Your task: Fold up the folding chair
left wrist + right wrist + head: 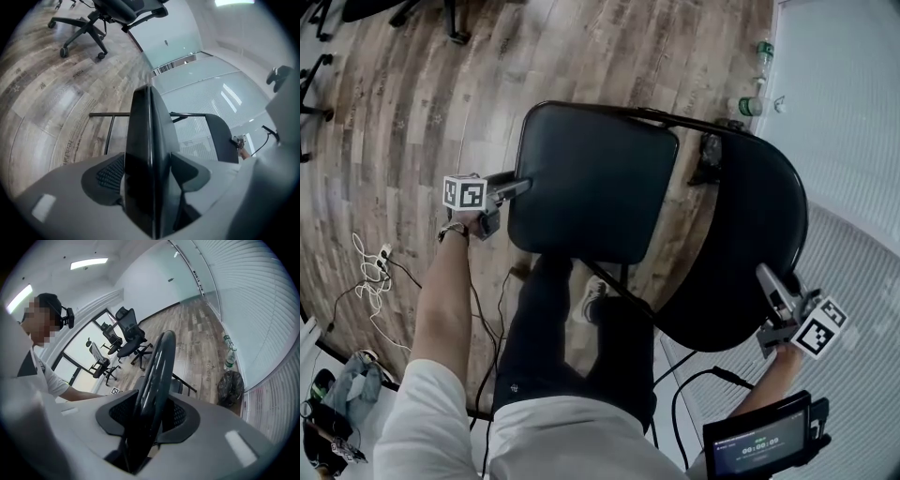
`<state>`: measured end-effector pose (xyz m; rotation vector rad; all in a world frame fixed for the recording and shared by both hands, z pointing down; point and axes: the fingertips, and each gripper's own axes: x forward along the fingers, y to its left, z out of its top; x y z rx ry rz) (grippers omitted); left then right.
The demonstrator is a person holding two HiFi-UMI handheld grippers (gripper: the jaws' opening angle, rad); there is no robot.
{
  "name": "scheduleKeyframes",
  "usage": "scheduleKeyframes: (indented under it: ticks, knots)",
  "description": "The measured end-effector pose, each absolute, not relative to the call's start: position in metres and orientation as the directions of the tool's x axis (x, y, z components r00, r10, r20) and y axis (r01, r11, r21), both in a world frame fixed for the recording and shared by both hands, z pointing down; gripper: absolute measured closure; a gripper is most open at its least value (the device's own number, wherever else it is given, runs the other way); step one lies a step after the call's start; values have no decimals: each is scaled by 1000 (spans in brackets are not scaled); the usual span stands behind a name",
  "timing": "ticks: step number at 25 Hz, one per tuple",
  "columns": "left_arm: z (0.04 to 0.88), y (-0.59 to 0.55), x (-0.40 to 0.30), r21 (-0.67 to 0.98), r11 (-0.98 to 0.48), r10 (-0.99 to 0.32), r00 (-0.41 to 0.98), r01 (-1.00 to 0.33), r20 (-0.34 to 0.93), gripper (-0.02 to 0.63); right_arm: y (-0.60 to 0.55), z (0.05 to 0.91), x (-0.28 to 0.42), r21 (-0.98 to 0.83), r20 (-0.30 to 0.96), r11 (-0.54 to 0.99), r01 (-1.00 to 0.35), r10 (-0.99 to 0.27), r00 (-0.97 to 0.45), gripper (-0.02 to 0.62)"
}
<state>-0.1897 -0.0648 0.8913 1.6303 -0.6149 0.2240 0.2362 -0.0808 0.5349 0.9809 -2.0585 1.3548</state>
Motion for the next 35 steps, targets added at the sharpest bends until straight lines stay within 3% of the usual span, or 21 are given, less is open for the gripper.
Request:
scheduleKeyframes:
  ticks: [7, 13, 18, 27, 35]
  knots:
    - [887, -66, -190, 905, -43, -237, 884, -424, 403, 308, -81, 528, 226, -572, 725, 288, -768, -262, -637, 465]
    - [885, -68, -189, 931, -8, -335, 878, -365, 342, 314, -80, 529, 226, -577, 723, 279, -768, -263, -639, 466]
    - [893, -67, -195, 930, 30, -396, 850, -365, 347, 322, -80, 531, 229, -578, 727, 259, -774, -268, -632, 477]
    - [891, -65, -189, 927, 45, -371, 855, -373, 362, 325, -81, 538, 234, -554, 759, 184, -812, -290, -584, 523]
    - [891, -61, -186, 919, 55, -348, 855, -391, 385, 325, -80, 543, 236, -526, 781, 143, -838, -309, -543, 520]
